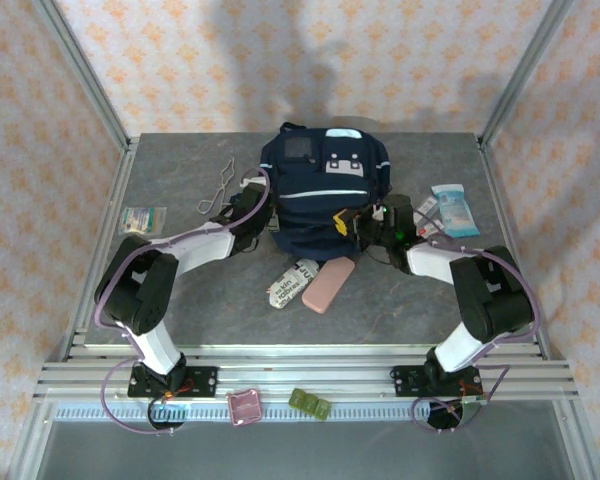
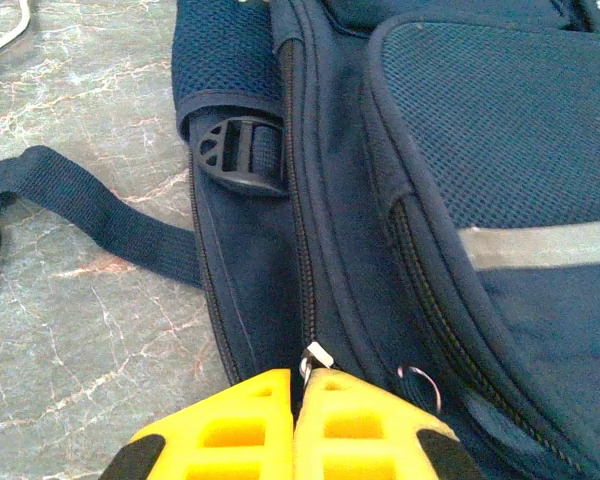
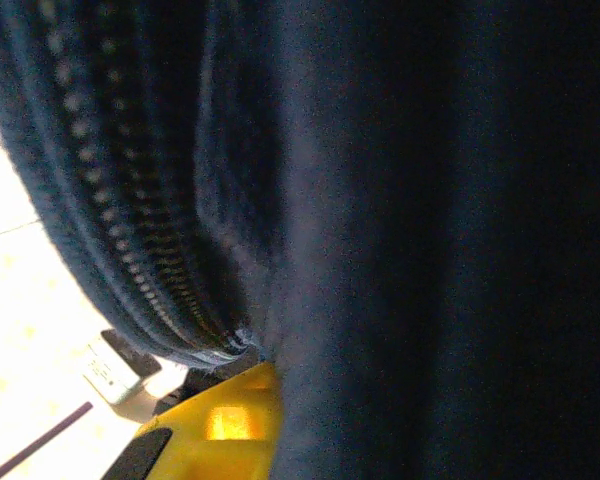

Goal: Pack the student bag

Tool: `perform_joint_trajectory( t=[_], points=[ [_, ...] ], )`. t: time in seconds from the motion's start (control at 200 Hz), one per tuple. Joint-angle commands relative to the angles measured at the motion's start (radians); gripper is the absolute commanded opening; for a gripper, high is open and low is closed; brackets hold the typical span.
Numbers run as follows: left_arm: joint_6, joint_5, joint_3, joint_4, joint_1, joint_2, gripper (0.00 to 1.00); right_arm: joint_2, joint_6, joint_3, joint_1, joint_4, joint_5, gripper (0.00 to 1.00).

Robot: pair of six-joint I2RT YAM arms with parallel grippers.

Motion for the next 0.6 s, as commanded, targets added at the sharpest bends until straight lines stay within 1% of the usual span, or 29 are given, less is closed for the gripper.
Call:
perform_joint_trajectory(
  t=[0.0,0.05,0.08,0.105,0.165,0.225,0.27,0.31,0.39,0.445,0.596],
  points=[
    [-0.034,-0.294,0.066,-0.061,0.156,0.053,0.0,-0.019,-0.075,0.042,-0.028,-0.039,-0.04,0.0],
    [-0.03,-0.282,0.097,-0.073,0.163,0.065,0.0,-0.001,-0.118,0.077,-0.017,-0.081,-0.053,0.0],
    [-0.026,-0.275,0.11,-0.083,0.164,0.069,0.0,0.01,-0.153,0.103,-0.011,-0.127,-0.054,0.02],
    [-0.024,-0.262,0.12,-0.087,0.164,0.07,0.0,0.019,-0.176,0.121,-0.006,-0.159,-0.052,0.05],
    [-0.024,-0.22,0.133,-0.107,0.161,0.065,0.0,0.036,-0.221,0.15,-0.003,-0.213,-0.048,0.17],
    [-0.016,-0.193,0.123,-0.116,0.148,0.044,0.13,0.039,-0.258,0.17,-0.003,-0.26,-0.034,0.29],
    [-0.007,-0.185,0.109,-0.122,0.133,0.019,0.24,0.033,-0.286,0.18,-0.003,-0.28,-0.031,0.33],
    [0.005,-0.177,0.097,-0.126,0.12,-0.004,0.31,0.028,-0.32,0.195,-0.002,-0.312,-0.032,0.37],
    [0.026,-0.153,0.069,-0.135,0.09,-0.053,0.42,0.02,-0.416,0.238,-0.003,-0.433,-0.024,0.39],
    [0.04,-0.127,0.057,-0.146,0.072,-0.084,0.45,-0.002,-0.468,0.245,-0.004,-0.49,-0.003,0.39],
    [0.096,-0.083,0.028,-0.12,0.023,-0.142,0.54,-0.072,-0.506,0.18,-0.024,-0.515,0.055,0.4]
  ],
)
